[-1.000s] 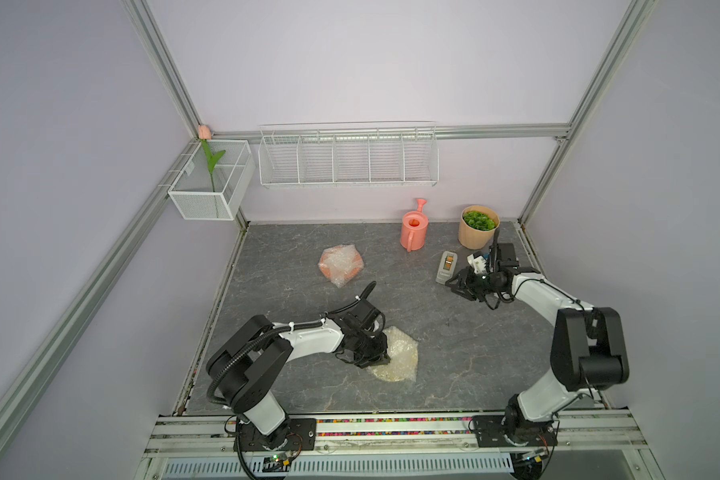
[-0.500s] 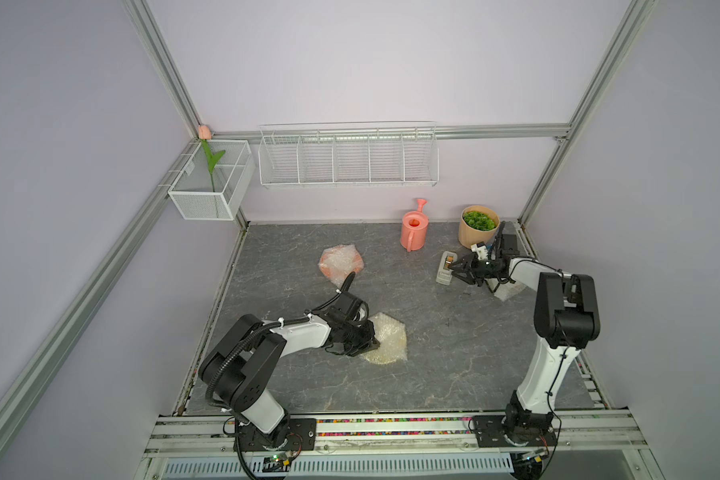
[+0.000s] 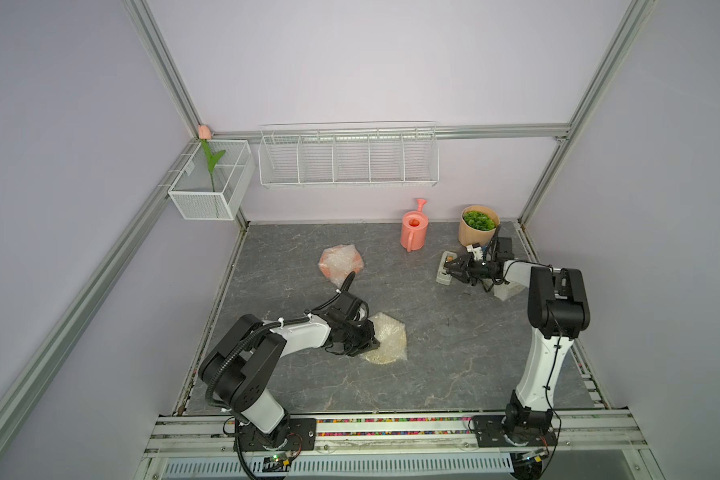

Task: Wrap dinner plates in bubble wrap
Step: Pull the tape from the tape cutter.

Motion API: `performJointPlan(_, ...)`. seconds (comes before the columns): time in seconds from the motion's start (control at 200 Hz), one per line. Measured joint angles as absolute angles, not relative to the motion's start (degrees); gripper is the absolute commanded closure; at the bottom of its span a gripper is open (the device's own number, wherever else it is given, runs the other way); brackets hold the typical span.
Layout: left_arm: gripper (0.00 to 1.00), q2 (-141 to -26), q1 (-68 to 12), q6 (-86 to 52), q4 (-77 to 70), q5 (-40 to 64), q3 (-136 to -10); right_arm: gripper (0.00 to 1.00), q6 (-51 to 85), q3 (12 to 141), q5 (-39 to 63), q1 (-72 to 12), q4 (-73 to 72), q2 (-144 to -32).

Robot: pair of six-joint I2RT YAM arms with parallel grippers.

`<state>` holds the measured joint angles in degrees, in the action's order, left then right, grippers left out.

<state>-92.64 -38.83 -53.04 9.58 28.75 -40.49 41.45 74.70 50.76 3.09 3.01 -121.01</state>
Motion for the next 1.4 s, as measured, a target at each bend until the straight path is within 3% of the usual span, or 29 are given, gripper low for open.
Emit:
performJointPlan(0.315, 1.0, -92.4, -38.83, -52.88, 9.85, 28.32, -40.49, 0.81, 43.75, 74.32, 50.54, 2.9, 0.91, -121.64)
performJointPlan(0.475, 1.0, -92.14, -38.83, -52.84, 10.07, 27.88, -40.49, 0.93, 45.54, 74.0, 50.52, 2.87, -0.05, -121.75)
performJointPlan(1.005, 1.0, -90.06, -38.61, -52.62, 11.75, 24.45, -39.79, 0.93, 47.44, 68.93, 48.9, 1.41, -0.19, -113.71)
performJointPlan(1.4, 1.0, -88.99, -38.57, -52.62, 11.16, 23.64, -38.68, 0.93, 49.1, 54.5, 48.47, -1.54, -1.19, -100.95)
